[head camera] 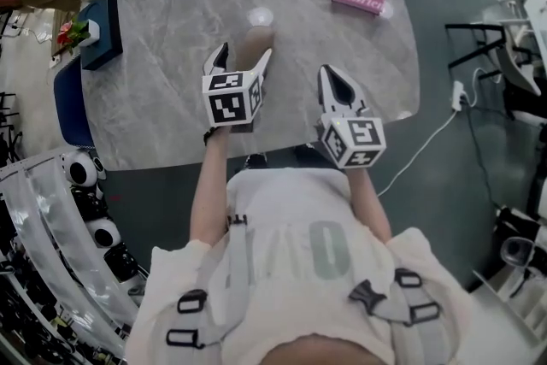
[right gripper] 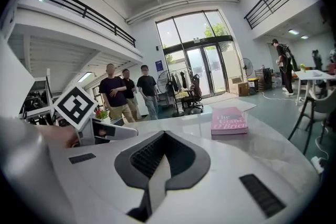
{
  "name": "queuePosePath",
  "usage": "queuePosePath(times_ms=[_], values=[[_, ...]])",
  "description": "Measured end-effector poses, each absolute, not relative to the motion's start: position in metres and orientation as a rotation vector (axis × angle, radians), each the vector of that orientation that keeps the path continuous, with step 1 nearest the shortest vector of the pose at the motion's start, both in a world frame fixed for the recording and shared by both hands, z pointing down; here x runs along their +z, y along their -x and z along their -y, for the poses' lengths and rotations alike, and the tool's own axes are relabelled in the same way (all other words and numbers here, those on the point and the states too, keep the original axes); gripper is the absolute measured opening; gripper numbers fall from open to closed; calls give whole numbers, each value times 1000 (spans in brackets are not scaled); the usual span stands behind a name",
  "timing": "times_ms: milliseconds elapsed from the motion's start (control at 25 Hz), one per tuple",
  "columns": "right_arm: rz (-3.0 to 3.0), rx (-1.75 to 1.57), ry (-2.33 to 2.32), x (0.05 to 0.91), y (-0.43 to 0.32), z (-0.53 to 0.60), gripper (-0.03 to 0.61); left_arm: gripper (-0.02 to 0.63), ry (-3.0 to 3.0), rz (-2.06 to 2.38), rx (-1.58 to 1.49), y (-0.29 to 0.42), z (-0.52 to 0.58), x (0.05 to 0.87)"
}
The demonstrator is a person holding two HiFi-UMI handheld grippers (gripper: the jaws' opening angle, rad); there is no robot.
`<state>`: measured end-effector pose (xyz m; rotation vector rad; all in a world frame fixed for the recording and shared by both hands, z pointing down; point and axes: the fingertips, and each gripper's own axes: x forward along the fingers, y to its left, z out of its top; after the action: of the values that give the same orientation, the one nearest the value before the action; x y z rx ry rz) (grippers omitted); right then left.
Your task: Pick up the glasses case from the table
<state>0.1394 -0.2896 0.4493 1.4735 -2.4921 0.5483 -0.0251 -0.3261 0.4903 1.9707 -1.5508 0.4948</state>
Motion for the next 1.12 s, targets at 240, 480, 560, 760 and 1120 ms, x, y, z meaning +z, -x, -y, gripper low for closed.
queuePosePath(times_ms=[240,480,560,760,1120], values=[[2437,601,-1519,461,-162,299,0,376,-1895,1426,718,18,346,551],[2414,634,-1503,473,-169,311,0,376,-1812,1352,865,17,358,579],[2408,649,-1496,477,-169,316,0,376,-1789,1337,888,16,361,586],[2397,667,-1469,487,-165,327,0,376,-1709,1297,947,19,361,610],[2385,705,-1419,502,-155,341,0,376,-1615,1229,969,17,362,625]])
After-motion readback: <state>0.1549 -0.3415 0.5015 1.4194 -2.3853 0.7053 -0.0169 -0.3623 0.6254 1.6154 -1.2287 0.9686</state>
